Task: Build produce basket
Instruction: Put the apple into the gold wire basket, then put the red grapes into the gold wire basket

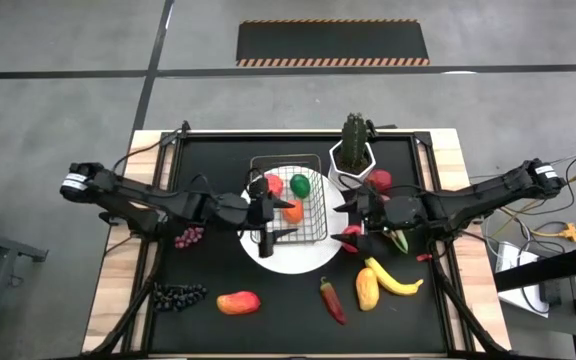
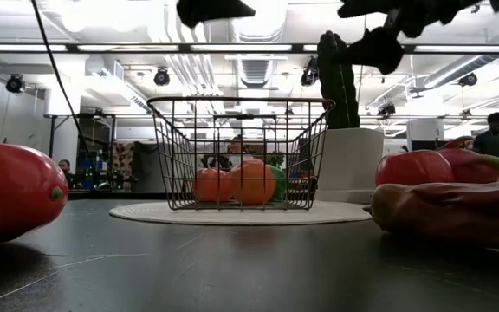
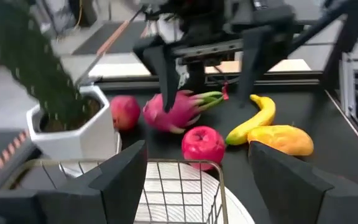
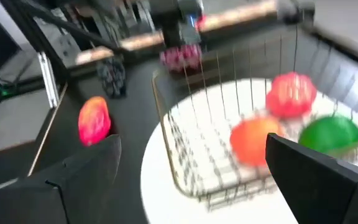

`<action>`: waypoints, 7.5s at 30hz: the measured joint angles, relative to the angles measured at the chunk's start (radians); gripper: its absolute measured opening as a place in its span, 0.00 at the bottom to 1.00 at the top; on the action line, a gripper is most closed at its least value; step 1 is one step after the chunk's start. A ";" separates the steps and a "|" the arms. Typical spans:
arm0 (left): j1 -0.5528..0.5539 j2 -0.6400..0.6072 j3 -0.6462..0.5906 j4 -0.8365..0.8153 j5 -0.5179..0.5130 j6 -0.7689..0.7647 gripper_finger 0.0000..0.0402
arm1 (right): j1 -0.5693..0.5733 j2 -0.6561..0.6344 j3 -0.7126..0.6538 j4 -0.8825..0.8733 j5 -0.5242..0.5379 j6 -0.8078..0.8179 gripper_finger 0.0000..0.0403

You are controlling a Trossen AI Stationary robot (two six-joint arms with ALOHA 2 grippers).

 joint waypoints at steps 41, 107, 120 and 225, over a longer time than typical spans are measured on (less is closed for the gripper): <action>-0.006 -0.316 -0.277 0.088 -0.104 0.159 0.65 | 0.009 0.386 0.262 -0.846 -0.057 0.055 0.95; -0.006 -0.429 -0.442 0.180 -0.105 0.346 0.65 | -0.141 0.349 0.799 -0.945 -0.134 -0.035 0.77; -0.006 -0.429 -0.443 0.178 -0.107 0.343 0.65 | -0.155 0.449 0.854 -0.901 -0.153 -0.095 0.77; -0.008 -0.371 -0.519 0.356 -0.096 0.051 0.65 | -0.143 0.509 0.636 -0.453 -0.148 -0.448 0.91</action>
